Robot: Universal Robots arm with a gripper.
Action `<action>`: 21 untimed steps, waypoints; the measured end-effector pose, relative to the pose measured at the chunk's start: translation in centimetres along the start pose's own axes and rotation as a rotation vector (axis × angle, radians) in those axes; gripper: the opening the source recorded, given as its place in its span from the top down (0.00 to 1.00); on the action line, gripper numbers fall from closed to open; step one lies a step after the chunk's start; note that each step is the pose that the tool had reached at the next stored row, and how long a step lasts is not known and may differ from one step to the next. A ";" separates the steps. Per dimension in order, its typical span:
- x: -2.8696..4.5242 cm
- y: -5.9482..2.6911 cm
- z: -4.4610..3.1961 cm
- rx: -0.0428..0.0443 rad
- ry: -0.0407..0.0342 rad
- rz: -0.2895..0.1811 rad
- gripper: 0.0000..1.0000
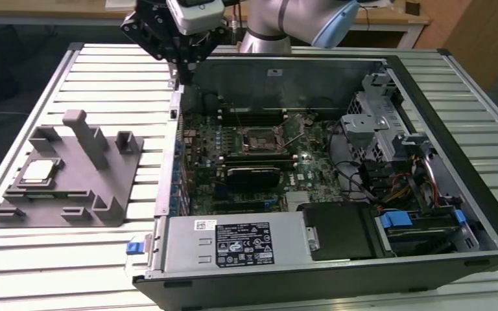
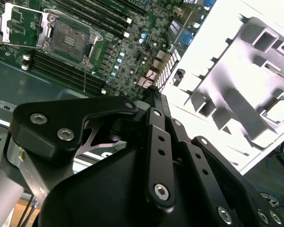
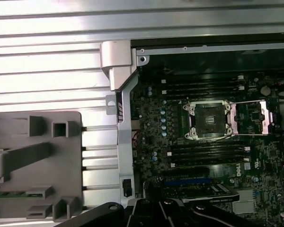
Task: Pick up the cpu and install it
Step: 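Reach for the cpu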
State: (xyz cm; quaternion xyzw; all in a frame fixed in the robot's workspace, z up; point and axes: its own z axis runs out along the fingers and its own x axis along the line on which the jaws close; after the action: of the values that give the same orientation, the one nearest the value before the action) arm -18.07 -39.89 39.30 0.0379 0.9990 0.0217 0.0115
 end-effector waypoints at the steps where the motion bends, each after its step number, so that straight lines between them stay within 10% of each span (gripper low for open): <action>1: 0.08 -0.01 0.00 0.0000 0.0000 0.000 0.89; 8: 0.68 -0.05 -0.02 0.0001 0.0000 0.000 0.89; 10: 2.03 -0.16 -0.03 -0.0001 -0.0008 0.000 0.89; 21: 4.52 -0.35 0.02 -0.0001 -0.0013 0.000 0.89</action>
State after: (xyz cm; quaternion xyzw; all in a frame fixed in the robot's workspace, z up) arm -22.61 -39.89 39.17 0.0379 0.9990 0.0217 0.0121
